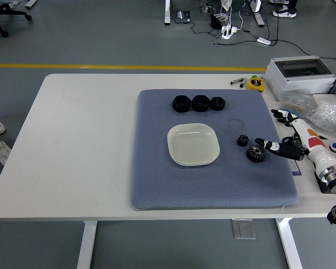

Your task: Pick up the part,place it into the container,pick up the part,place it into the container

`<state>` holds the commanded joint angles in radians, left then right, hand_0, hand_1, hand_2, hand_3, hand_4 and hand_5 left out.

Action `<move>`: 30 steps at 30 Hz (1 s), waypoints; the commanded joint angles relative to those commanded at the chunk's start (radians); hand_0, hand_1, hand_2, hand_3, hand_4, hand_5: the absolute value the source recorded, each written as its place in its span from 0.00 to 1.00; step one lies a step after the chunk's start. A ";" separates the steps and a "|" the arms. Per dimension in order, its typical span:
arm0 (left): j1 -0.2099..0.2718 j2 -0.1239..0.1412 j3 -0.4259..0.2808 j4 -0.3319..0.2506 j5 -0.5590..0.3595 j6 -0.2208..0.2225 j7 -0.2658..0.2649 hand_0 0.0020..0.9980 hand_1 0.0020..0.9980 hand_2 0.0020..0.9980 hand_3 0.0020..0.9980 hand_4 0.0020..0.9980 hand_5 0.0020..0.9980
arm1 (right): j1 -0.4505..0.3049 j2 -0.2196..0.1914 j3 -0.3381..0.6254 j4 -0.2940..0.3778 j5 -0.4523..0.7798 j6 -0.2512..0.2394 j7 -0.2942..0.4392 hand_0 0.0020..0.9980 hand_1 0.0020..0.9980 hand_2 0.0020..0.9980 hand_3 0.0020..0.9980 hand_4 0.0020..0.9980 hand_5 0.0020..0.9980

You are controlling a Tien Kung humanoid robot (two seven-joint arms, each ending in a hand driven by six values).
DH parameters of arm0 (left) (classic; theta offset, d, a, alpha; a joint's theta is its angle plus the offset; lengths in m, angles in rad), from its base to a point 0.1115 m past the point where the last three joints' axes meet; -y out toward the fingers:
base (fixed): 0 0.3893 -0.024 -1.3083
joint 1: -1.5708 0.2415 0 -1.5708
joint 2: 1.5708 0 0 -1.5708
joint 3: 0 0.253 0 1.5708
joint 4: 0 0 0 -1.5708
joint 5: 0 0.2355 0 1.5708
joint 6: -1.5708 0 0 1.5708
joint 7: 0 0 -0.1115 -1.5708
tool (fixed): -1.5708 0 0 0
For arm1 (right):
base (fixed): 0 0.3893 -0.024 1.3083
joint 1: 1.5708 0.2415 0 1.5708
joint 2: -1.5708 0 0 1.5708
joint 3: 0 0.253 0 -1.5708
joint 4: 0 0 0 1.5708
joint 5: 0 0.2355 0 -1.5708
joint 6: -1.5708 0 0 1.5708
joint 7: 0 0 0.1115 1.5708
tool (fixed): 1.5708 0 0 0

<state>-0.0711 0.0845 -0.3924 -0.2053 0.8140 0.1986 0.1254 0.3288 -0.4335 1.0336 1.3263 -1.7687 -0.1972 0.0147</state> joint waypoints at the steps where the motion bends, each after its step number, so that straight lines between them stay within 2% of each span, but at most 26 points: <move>1: 0.000 0.000 0.001 0.000 -0.002 0.000 0.000 0.70 0.70 0.74 0.66 0.68 0.66 | 0.002 -0.001 -0.002 0.000 -0.009 0.003 -0.001 0.83 0.81 0.83 0.83 1.00 0.42; 2: 0.000 0.000 0.001 0.000 -0.002 0.000 0.000 0.70 0.70 0.74 0.66 0.68 0.66 | 0.003 -0.001 -0.003 0.000 -0.016 0.004 -0.001 0.83 0.81 0.83 0.83 1.00 0.42; 7: 0.004 0.002 0.012 0.000 -0.023 0.002 -0.002 0.70 0.71 0.74 0.66 0.68 0.66 | 0.077 -0.025 -0.080 -0.016 -0.106 0.079 -0.023 0.79 0.79 0.81 0.82 1.00 0.40; 10: 0.002 0.004 0.011 0.000 -0.019 0.001 -0.001 0.70 0.71 0.74 0.66 0.68 0.66 | 0.116 -0.037 -0.121 -0.026 -0.114 0.098 -0.030 0.79 0.79 0.81 0.82 1.00 0.40; 11: 0.000 0.005 0.015 -0.001 -0.024 0.001 -0.002 0.70 0.71 0.74 0.66 0.68 0.66 | 0.134 -0.041 -0.134 -0.036 -0.112 0.103 -0.031 0.76 0.76 0.79 0.81 1.00 0.42; 16: -0.006 0.006 0.022 -0.001 -0.036 0.002 -0.004 0.70 0.71 0.74 0.66 0.68 0.66 | 0.176 -0.045 -0.168 -0.079 -0.089 0.111 -0.035 0.76 0.76 0.79 0.81 1.00 0.42; 17: -0.006 0.006 0.022 -0.001 -0.038 0.002 -0.004 0.70 0.71 0.74 0.66 0.68 0.66 | 0.179 -0.044 -0.172 -0.085 -0.086 0.112 -0.035 0.69 0.70 0.74 0.78 1.00 0.44; 22: -0.009 0.007 0.023 -0.003 -0.038 0.001 -0.002 0.70 0.71 0.74 0.66 0.68 0.66 | 0.215 -0.041 -0.220 -0.150 -0.073 0.133 -0.028 0.69 0.70 0.74 0.78 1.00 0.44; 30: -0.014 0.008 0.020 -0.004 -0.030 -0.002 0.000 0.70 0.71 0.74 0.65 0.68 0.66 | 0.249 -0.027 -0.268 -0.233 -0.052 0.124 -0.016 0.68 0.68 0.72 0.77 1.00 0.46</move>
<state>-0.0851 0.0927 -0.3725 -0.2097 0.7842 0.1962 0.1253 0.5777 -0.4606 0.7659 1.0929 -1.8212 -0.0733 -0.0014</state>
